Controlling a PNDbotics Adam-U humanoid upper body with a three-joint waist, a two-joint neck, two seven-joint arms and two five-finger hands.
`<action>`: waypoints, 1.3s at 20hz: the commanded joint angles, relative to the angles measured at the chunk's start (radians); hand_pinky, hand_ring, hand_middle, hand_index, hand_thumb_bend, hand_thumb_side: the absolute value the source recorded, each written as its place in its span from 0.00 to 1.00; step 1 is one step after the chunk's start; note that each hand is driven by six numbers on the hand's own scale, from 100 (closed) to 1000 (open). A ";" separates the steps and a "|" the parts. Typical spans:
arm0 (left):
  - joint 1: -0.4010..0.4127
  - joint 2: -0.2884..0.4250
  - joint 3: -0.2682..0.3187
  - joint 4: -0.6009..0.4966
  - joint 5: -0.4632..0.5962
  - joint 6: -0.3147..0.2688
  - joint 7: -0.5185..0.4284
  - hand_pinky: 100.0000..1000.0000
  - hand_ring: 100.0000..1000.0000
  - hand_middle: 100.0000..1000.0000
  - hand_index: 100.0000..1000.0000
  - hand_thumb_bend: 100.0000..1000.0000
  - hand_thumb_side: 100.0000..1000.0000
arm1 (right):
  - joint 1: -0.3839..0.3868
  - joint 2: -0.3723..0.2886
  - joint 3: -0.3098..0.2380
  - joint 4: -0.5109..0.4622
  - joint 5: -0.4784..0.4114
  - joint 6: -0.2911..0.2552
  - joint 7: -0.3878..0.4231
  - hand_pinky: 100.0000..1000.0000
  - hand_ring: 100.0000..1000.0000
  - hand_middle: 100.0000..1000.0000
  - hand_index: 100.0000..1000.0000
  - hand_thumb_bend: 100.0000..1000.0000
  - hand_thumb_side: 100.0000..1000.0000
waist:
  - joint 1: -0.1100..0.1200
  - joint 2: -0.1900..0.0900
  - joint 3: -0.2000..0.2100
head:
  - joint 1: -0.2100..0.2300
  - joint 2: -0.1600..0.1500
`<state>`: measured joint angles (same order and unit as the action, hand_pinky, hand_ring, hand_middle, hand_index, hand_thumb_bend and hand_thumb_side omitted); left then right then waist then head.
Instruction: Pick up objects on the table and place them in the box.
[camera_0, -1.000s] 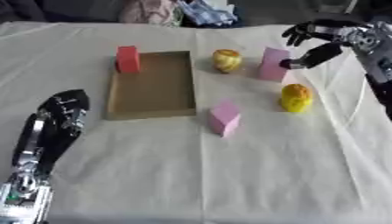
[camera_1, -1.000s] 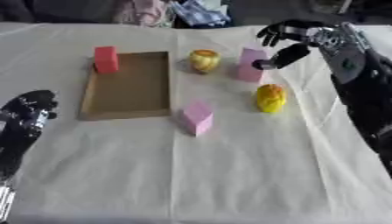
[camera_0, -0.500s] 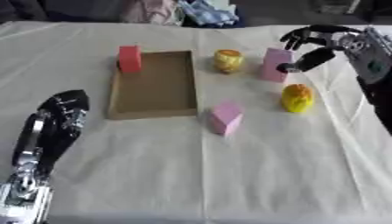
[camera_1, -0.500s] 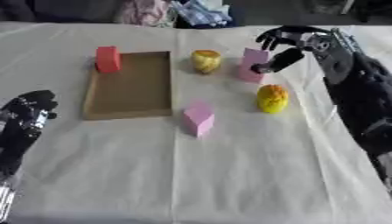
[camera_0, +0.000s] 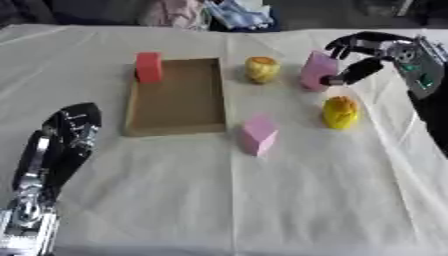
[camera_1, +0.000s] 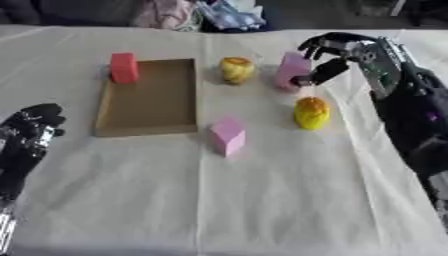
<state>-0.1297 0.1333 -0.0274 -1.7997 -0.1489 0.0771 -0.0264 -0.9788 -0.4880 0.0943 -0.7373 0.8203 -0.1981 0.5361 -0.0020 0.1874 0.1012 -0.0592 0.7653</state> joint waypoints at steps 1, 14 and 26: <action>-0.005 0.015 -0.003 -0.013 0.001 -0.003 -0.003 0.70 0.73 0.69 0.74 0.16 0.50 | -0.017 -0.010 -0.008 0.015 0.024 0.000 -0.010 0.97 0.84 0.77 0.93 0.37 0.39 | 0.000 -0.017 0.002 | -0.002 0.005; -0.005 0.012 -0.003 -0.013 0.001 -0.002 -0.003 0.70 0.73 0.69 0.74 0.16 0.50 | -0.011 0.008 -0.008 0.028 0.080 0.003 -0.076 0.95 0.79 0.71 0.81 0.26 0.31 | 0.004 -0.014 0.003 | -0.004 0.005; -0.008 0.012 -0.003 -0.014 0.003 -0.002 -0.003 0.70 0.73 0.69 0.74 0.15 0.51 | -0.005 0.013 -0.004 -0.013 0.163 -0.005 -0.381 0.84 0.62 0.51 0.50 0.00 0.00 | 0.003 -0.013 0.004 | -0.001 0.005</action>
<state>-0.1297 0.1329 -0.0274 -1.7997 -0.1489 0.0767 -0.0274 -0.9669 -0.4553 0.0902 -0.7245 0.9753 -0.2003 0.1841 -0.0017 0.1885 0.1043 -0.0627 0.7653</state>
